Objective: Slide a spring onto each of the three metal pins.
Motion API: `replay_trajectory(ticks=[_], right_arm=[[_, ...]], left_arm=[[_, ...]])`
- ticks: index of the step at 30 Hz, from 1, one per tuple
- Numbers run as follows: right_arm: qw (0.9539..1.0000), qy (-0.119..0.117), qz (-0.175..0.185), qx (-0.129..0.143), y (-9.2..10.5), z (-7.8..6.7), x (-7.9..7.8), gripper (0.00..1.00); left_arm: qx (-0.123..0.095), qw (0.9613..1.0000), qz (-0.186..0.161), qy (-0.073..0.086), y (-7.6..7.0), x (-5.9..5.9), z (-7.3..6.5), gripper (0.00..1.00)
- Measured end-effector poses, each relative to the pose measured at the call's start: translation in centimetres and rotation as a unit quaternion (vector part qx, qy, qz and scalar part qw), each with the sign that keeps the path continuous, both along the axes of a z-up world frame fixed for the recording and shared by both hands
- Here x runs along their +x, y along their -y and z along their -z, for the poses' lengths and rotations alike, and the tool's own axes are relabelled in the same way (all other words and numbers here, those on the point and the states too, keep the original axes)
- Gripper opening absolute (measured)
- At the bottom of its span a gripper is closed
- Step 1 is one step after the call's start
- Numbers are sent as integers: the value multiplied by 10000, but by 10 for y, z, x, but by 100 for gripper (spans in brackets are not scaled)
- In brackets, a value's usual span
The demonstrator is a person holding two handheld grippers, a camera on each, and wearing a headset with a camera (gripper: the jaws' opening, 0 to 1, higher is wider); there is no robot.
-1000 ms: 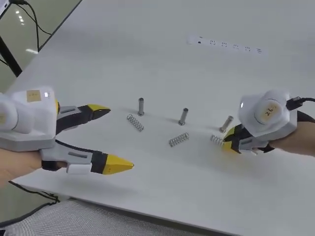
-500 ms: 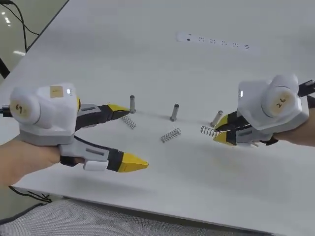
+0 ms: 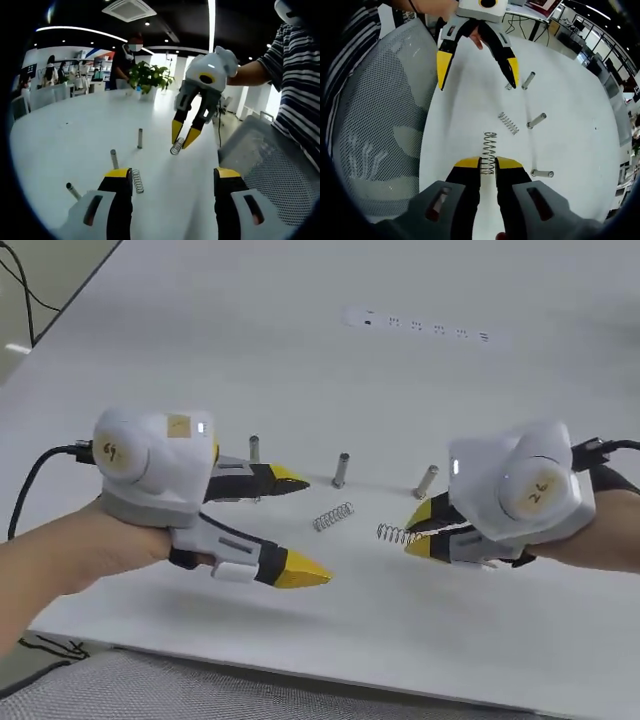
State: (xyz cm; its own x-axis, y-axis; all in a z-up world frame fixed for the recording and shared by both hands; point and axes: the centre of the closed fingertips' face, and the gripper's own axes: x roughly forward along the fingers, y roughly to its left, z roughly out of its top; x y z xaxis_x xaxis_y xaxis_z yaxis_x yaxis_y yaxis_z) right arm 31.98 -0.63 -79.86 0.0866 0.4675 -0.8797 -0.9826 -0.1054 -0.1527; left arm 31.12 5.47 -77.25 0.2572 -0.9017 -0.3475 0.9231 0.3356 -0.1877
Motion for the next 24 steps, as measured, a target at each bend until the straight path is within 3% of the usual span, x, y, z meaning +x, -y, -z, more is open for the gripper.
replay_trajectory(ticks=[9,11,17,24], right_arm=[[9999,36,-123,-52,-3,-10,-7,13],[9998,53,-158,-83,-3,-11,-8,13],[9997,29,-221,-66,-7,-15,-15,13],[9996,50,-279,-86,-8,-19,-19,13]], left_arm=[[-139,9989,440,62,33,-4,0,49],[-161,9986,492,140,39,-3,0,48],[-239,9974,654,160,50,-5,-1,37],[-327,9968,700,185,54,-6,-4,24]])
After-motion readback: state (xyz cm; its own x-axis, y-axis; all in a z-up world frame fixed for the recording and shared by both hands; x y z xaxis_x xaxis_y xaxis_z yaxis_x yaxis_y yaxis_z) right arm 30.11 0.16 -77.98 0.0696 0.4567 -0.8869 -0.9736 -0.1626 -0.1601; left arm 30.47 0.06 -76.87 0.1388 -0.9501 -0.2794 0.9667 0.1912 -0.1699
